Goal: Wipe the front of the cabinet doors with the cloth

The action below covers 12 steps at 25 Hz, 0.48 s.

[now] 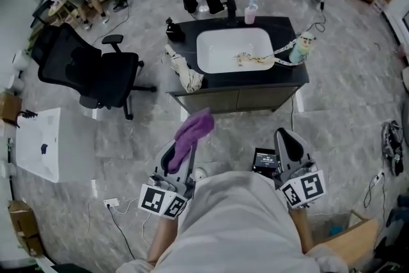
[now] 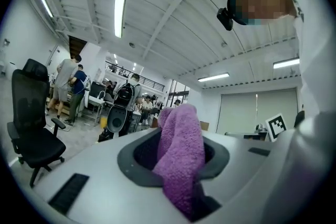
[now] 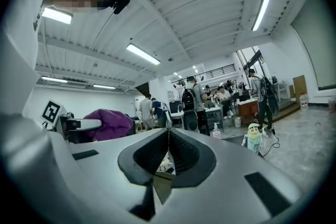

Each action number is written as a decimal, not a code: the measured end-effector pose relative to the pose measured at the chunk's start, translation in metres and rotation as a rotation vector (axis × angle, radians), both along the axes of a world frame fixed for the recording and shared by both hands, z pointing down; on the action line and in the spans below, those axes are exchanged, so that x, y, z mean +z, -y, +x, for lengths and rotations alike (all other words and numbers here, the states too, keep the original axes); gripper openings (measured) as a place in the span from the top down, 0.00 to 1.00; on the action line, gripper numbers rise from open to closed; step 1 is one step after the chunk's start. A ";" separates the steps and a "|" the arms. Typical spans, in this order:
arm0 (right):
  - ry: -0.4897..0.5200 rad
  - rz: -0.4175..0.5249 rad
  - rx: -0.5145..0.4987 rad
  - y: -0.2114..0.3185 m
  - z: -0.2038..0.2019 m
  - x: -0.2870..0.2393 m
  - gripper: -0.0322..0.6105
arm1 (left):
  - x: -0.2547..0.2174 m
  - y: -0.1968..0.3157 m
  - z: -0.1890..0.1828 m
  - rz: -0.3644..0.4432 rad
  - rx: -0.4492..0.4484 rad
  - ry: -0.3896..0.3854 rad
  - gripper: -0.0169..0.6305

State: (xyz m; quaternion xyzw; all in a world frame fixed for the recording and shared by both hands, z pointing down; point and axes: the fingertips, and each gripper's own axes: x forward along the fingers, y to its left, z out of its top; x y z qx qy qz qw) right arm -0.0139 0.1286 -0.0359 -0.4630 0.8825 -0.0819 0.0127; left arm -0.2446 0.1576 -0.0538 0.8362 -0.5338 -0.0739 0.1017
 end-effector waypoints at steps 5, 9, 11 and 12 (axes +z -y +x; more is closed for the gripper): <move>-0.048 0.003 -0.043 0.001 -0.023 -0.003 0.91 | -0.013 0.007 -0.010 0.019 -0.020 -0.030 0.81; -0.079 0.045 -0.066 0.013 -0.035 -0.011 0.91 | -0.026 0.019 -0.015 0.055 -0.023 -0.015 0.81; -0.067 0.037 -0.074 0.016 -0.039 -0.009 0.91 | -0.025 0.020 -0.016 0.049 -0.026 -0.004 0.81; -0.063 0.032 -0.077 0.017 -0.040 -0.008 0.91 | -0.022 0.020 -0.016 0.040 -0.028 0.000 0.81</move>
